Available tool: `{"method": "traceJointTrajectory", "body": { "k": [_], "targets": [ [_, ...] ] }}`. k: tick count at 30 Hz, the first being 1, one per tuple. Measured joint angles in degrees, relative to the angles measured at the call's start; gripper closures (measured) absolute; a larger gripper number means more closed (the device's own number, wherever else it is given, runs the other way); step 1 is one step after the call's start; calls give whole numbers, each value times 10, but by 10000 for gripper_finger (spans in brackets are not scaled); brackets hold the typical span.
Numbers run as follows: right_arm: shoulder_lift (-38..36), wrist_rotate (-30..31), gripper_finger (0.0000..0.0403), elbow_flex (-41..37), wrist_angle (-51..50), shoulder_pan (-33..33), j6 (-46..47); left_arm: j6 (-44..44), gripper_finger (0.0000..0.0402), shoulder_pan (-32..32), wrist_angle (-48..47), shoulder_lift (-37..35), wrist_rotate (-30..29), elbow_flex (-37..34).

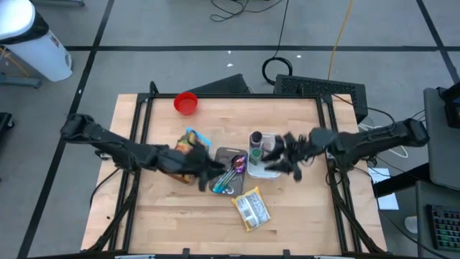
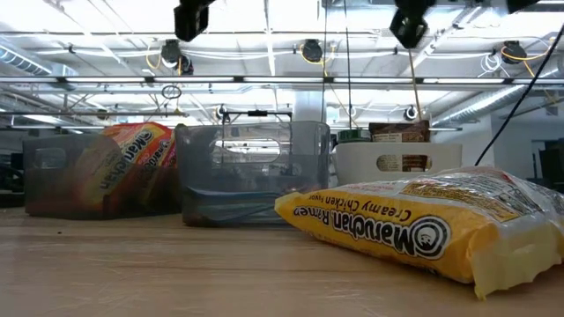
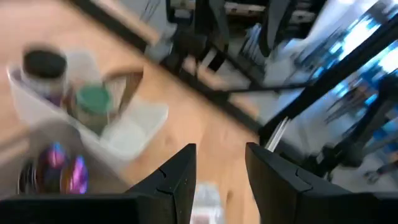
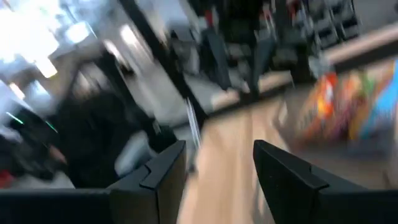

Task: Pick & Place Food Item
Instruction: Put the yellow pack into the left gray bin

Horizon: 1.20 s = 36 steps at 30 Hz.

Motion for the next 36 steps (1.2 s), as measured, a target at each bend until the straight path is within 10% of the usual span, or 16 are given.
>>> {"method": "traceJointTrajectory", "body": {
  "k": [16, 23, 36],
  "targets": [
    [116, 46, 229, 0, -73, 181, 32, -94, 254, -59, -109, 214, 40, 169],
    [184, 48, 232, 0, -3, 174, 31, -150, 254, -47, -99, 244, 153, 169],
    [306, -62, 232, 4, 53, 87, 6, -185, 254, -80, -104, 240, 157, 169]
  ]
}}
